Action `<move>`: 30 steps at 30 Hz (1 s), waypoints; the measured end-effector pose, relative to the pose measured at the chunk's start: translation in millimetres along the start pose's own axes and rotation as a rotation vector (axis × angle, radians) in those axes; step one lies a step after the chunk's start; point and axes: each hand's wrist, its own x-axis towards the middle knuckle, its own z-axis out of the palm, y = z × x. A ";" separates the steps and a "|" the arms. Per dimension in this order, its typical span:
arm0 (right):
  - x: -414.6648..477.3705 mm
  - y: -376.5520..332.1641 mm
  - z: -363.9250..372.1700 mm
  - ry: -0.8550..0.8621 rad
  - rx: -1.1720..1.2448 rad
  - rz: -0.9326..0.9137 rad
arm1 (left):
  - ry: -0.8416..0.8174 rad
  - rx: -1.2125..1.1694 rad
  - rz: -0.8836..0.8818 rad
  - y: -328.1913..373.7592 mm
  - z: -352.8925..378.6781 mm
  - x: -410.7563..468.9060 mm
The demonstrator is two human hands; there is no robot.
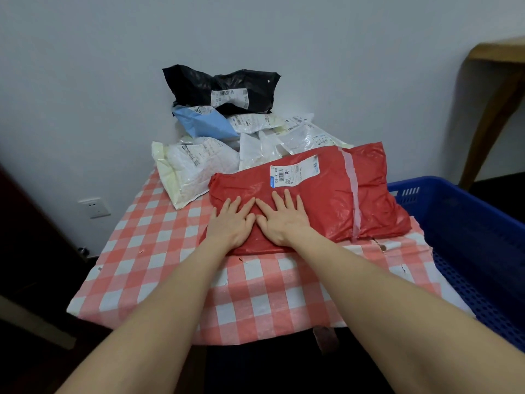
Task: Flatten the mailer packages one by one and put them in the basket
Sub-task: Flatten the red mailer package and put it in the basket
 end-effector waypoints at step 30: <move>-15.5 111.1 -34.8 -0.001 0.176 0.235 | -0.043 -0.091 0.200 125.7 -0.5 30.9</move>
